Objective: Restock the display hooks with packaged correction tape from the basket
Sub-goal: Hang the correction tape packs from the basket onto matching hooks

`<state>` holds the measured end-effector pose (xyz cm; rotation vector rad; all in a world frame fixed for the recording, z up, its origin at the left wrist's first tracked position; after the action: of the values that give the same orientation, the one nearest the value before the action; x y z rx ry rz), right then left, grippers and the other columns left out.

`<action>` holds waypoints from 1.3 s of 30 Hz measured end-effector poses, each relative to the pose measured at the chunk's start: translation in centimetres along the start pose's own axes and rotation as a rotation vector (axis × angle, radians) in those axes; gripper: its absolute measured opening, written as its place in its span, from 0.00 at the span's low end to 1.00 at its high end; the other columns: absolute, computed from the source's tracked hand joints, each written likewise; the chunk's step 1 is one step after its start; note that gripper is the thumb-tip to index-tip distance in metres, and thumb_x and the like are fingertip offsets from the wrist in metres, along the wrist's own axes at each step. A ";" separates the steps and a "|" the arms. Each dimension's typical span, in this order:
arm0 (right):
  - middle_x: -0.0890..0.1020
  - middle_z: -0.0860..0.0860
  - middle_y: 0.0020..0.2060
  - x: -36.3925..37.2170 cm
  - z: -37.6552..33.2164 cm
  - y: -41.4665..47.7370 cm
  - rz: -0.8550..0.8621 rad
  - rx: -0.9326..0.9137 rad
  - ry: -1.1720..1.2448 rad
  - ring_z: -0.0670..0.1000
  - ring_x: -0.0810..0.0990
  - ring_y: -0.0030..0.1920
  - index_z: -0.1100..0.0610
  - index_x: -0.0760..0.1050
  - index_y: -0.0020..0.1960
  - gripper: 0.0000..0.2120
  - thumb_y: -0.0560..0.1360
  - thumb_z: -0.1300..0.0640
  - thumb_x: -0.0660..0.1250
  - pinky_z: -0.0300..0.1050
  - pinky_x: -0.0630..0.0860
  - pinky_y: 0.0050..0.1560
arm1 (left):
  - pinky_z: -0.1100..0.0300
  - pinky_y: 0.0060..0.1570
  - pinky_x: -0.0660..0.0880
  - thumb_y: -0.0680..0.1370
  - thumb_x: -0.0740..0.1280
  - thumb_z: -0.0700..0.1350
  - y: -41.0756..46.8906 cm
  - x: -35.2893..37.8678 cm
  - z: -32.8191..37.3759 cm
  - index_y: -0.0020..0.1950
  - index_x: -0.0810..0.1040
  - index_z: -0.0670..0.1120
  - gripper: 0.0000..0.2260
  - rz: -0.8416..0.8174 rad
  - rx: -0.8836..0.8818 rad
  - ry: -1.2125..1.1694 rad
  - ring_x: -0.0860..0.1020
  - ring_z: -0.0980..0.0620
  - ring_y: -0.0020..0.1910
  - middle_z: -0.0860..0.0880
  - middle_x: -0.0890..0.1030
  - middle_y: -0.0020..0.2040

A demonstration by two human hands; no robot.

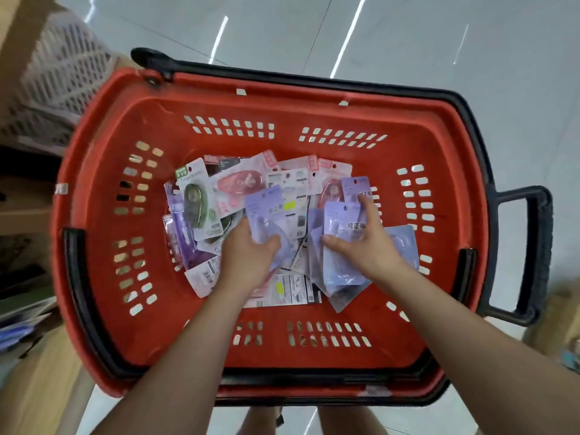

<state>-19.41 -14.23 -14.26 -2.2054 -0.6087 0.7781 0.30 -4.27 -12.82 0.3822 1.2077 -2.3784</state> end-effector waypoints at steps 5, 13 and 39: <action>0.75 0.57 0.67 -0.9 -2.1 -1.3 -0.005 -0.171 -0.455 0.63 0.74 0.64 0.42 0.42 0.80 0.55 0.69 0.53 0.78 0.59 0.73 0.62 | 0.56 0.38 0.76 0.76 0.69 0.42 0.8 -2.8 -0.1 0.61 0.72 0.51 0.14 -0.031 0.110 0.027 0.78 0.50 0.40 0.52 0.79 0.47; 0.81 0.60 0.51 -0.2 -3.0 -1.3 -0.012 -0.138 -0.464 0.59 0.81 0.46 0.45 0.42 0.80 0.55 0.69 0.55 0.79 0.49 0.72 0.40 | 0.49 0.44 0.79 0.78 0.66 0.44 0.1 -1.7 -4.3 0.76 0.54 0.58 0.31 -0.305 0.227 0.735 0.81 0.37 0.47 0.41 0.82 0.51; 0.83 0.53 0.60 2.2 -1.3 -3.9 -0.348 0.056 0.521 0.54 0.83 0.58 0.48 0.63 0.75 0.41 0.67 0.63 0.77 0.55 0.80 0.60 | 0.50 0.49 0.81 0.78 0.68 0.36 -2.2 5.4 4.4 0.61 0.78 0.43 0.12 -0.276 -0.136 -0.738 0.85 0.45 0.51 0.45 0.85 0.52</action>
<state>-17.69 -10.96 -11.40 -2.0525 -0.6630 0.0324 -5.71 -8.07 -11.10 -0.6929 1.0825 -2.2906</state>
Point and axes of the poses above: each hand's wrist, its own y-axis towards the middle knuckle, its own x-axis out of the palm, z = x × y, the point moved 5 cm from there along y, towards the middle knuckle
